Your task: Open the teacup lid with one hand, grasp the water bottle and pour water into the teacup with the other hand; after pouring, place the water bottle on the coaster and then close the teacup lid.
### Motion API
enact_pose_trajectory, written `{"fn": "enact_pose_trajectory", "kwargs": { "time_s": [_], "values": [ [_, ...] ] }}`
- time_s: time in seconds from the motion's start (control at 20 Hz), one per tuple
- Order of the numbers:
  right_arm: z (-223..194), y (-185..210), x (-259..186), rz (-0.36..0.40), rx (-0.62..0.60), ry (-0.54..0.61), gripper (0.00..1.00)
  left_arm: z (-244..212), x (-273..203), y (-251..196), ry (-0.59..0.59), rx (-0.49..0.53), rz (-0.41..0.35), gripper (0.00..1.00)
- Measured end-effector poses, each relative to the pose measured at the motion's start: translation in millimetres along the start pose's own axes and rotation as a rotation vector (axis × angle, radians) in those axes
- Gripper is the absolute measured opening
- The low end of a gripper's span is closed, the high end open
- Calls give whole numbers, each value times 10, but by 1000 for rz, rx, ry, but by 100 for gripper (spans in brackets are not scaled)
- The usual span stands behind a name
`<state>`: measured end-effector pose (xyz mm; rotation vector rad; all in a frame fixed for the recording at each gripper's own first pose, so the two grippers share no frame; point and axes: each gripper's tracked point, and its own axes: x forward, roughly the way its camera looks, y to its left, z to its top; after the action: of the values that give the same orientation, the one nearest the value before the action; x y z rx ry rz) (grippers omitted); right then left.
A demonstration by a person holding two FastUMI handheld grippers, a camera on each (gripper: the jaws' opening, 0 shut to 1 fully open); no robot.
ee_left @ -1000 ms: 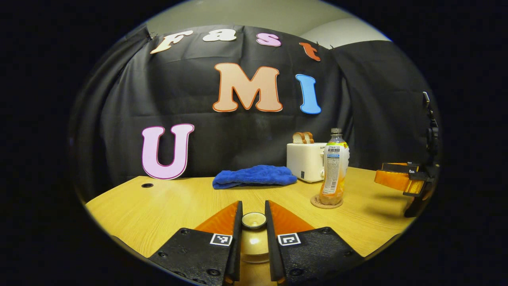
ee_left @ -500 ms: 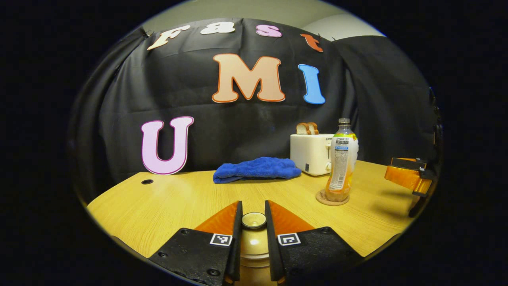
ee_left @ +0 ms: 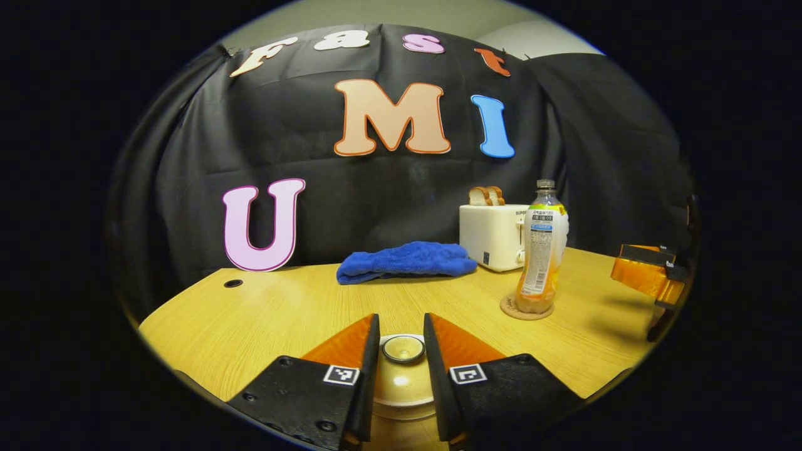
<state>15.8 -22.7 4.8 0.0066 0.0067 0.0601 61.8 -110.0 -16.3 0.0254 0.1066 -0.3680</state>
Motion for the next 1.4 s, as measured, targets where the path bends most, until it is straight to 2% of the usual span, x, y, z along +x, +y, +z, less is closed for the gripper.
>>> {"fn": "enact_pose_trajectory", "kwargs": {
  "time_s": [0.1,0.25,0.3,0.35,0.4,0.45,0.5,0.65,0.7,0.85,1.05,1.1,1.15,1.4],
  "values": [
    [2,2,2,0,0,0,94,71,-44,6,-44,-26,-10,53],
    [1,4,3,0,0,-1,94,213,-114,-19,-130,-16,-30,84],
    [-1,5,1,0,0,-1,94,178,-80,-3,-113,-12,-23,88],
    [2,6,5,0,1,-1,98,132,-111,2,-109,-11,-19,94],
    [0,4,3,0,0,-1,94,157,-120,10,-120,-18,-15,94],
    [2,4,5,0,0,-1,98,158,-122,15,-115,-16,-8,91],
    [1,4,-1,0,1,-1,94,145,-132,64,-111,-15,14,93],
    [0,1,4,0,0,-1,94,137,-222,112,-107,-21,48,93],
    [1,1,3,0,1,-1,98,150,-270,127,-112,-23,59,93],
    [-5,0,-1,-2,0,-1,98,123,-416,246,-112,-24,127,94],
    [1,-9,-11,-7,0,-1,94,112,-576,275,-111,-24,175,94],
    [-1,-16,-21,-10,0,-1,98,113,-631,305,-110,-23,196,94],
    [5,-25,-29,-12,0,-2,94,104,-675,334,-109,-24,219,94],
    [8,-60,-61,-31,-2,-2,94,80,-833,539,-103,-25,345,94]
  ]
}}
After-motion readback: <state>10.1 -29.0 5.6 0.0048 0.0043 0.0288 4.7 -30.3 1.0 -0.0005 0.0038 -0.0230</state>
